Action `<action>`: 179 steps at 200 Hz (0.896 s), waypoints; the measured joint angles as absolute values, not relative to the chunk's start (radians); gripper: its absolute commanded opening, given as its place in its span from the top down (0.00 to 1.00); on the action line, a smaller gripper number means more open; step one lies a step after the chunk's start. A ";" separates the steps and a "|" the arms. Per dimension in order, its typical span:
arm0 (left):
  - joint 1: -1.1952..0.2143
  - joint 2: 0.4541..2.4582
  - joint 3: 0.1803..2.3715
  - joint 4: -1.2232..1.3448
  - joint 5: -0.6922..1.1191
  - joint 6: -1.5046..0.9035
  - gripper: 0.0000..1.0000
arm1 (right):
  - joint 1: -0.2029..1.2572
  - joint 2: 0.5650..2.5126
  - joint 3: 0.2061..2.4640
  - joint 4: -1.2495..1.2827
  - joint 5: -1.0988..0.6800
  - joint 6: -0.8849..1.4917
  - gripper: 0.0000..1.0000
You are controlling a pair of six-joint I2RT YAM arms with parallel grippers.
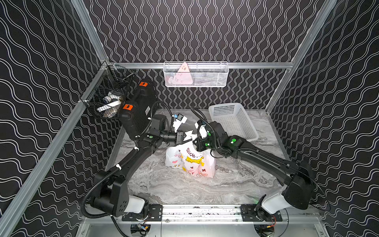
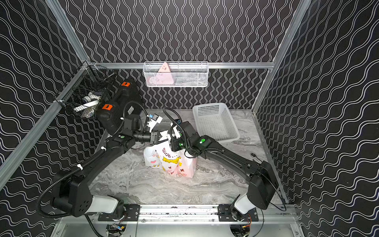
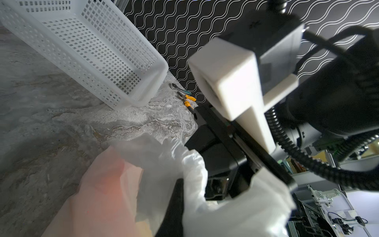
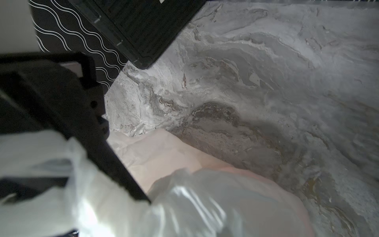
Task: Place the oranges into plastic bags & tie knots
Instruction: Tie the plastic bag at the center of the board.
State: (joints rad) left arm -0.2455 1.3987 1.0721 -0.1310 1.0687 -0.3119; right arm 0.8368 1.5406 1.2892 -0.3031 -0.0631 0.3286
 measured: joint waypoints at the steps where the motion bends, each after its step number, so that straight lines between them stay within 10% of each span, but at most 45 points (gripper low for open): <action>1: -0.245 1.399 1.073 -0.133 1.068 -0.311 0.76 | 0.837 1.541 1.288 -0.300 -0.063 0.329 1.00; 83: -0.248 1.395 1.131 -0.308 1.024 -0.228 0.49 | 0.835 1.493 1.196 -0.166 -0.191 0.332 1.00; 179: -0.257 1.393 1.189 -0.477 0.948 -0.116 0.68 | 0.833 1.527 1.200 -0.137 -0.193 0.348 1.00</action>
State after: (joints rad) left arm -0.2565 1.3926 1.1893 -0.4770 0.9478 -0.1162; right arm 0.8330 1.5272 1.1995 -0.1368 -0.1932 0.3477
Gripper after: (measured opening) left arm 0.326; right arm 0.049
